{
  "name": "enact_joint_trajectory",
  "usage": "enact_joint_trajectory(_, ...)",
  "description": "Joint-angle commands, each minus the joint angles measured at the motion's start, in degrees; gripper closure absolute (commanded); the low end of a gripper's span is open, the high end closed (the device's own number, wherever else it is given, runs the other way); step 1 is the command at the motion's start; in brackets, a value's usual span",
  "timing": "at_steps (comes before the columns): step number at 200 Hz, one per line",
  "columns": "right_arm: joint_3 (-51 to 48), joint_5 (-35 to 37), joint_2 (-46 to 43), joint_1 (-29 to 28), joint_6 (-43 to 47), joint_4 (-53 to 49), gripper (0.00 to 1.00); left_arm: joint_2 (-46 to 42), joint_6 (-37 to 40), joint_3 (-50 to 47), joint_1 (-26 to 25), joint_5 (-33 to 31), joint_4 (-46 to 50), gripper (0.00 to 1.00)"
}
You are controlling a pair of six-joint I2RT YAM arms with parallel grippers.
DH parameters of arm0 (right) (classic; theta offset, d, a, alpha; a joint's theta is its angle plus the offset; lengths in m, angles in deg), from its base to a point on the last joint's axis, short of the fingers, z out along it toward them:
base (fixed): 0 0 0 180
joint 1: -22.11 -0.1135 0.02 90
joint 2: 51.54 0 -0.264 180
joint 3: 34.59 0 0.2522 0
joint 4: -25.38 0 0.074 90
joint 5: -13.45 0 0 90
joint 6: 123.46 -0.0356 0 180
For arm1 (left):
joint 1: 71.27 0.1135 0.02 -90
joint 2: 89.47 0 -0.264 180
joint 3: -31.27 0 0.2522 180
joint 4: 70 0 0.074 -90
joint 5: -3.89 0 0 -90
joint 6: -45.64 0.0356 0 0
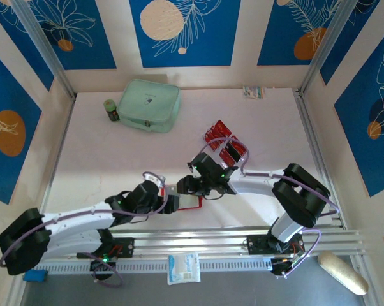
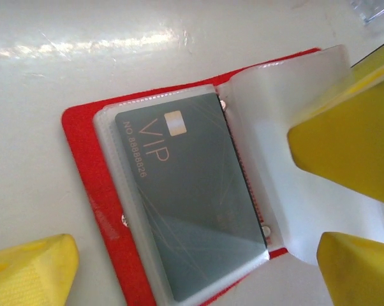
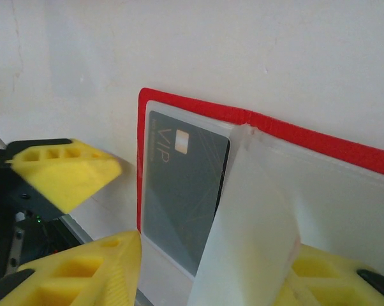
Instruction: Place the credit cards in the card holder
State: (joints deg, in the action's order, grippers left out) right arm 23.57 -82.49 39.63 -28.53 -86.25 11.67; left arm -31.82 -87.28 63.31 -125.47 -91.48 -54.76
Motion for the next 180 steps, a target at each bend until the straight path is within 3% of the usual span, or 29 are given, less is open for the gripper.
enact_joint_trajectory(1,3.0,2.2,-1.9,-1.0,1.8,-6.1,0.52,-4.7,-0.8,-1.0,-0.2,-2.6,5.1,0.02)
enact_joint_trajectory(77,6.3,2.8,-0.2,-2.5,0.9,-7.3,0.51,-15.5,-2.5,-3.0,0.3,-5.9,10.4,0.0)
enact_joint_trajectory(180,8.2,-0.7,9.0,-2.8,-6.5,4.6,0.46,-21.3,-2.9,-4.2,0.8,-6.4,14.9,0.0)
